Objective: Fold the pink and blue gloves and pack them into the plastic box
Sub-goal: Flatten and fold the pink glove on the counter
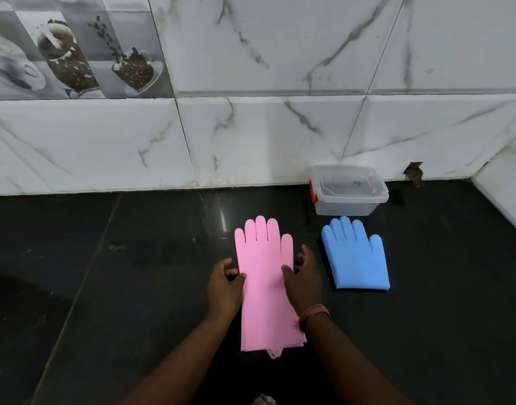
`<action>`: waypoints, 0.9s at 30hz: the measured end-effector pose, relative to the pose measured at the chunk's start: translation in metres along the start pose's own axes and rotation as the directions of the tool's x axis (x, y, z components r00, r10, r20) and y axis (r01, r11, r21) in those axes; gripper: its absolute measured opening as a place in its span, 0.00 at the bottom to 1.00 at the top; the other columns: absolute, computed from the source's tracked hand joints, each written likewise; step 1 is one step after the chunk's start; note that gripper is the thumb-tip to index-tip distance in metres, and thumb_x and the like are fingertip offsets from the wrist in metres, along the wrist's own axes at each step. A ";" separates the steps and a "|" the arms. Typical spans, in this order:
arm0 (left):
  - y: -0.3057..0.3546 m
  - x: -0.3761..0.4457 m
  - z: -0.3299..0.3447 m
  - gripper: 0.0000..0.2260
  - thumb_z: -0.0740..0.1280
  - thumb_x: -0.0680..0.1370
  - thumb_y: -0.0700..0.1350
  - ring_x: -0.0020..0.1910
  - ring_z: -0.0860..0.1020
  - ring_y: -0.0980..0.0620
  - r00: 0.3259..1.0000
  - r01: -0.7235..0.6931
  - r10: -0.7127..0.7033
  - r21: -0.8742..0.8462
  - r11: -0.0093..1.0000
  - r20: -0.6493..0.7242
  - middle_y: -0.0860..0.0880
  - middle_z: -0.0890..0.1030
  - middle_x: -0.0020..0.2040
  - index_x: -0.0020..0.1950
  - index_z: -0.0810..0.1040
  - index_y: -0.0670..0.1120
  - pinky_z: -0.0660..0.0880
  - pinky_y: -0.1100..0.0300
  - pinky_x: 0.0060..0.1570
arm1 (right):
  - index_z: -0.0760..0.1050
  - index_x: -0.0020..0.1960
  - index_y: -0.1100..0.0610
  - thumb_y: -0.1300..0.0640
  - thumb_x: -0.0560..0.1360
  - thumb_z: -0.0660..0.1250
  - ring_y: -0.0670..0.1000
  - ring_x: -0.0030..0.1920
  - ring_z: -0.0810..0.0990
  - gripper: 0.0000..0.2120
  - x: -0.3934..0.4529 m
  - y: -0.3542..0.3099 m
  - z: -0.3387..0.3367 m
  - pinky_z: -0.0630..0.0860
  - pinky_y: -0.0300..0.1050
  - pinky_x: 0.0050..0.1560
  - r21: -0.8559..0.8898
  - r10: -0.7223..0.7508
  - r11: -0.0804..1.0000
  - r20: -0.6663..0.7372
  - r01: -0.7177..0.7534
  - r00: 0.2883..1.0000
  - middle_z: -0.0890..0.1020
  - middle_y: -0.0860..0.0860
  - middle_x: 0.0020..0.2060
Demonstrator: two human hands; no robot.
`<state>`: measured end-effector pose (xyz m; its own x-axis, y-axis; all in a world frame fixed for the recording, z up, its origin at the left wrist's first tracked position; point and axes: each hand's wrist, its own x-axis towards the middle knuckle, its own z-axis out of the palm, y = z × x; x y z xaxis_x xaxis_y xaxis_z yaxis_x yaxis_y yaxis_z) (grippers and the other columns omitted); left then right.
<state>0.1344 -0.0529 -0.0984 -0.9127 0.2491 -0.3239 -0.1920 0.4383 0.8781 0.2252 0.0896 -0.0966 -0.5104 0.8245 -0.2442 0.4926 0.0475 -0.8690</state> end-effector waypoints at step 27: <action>-0.012 -0.046 -0.023 0.13 0.81 0.71 0.45 0.35 0.86 0.43 0.975 0.123 -0.167 0.271 0.955 0.145 0.44 0.85 0.36 0.41 0.79 0.42 0.86 0.45 0.41 | 0.75 0.43 0.53 0.56 0.73 0.73 0.48 0.42 0.78 0.07 -0.056 0.031 -0.037 0.72 0.40 0.38 -0.360 0.107 0.932 0.131 -0.053 0.986 0.80 0.48 0.41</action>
<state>0.1701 -0.0900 -0.0861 -0.8057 0.2952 -0.5135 -0.1980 0.6829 0.7032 0.2952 0.0658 -0.0937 -0.5426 0.7441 -0.3898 0.7396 0.2032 -0.6416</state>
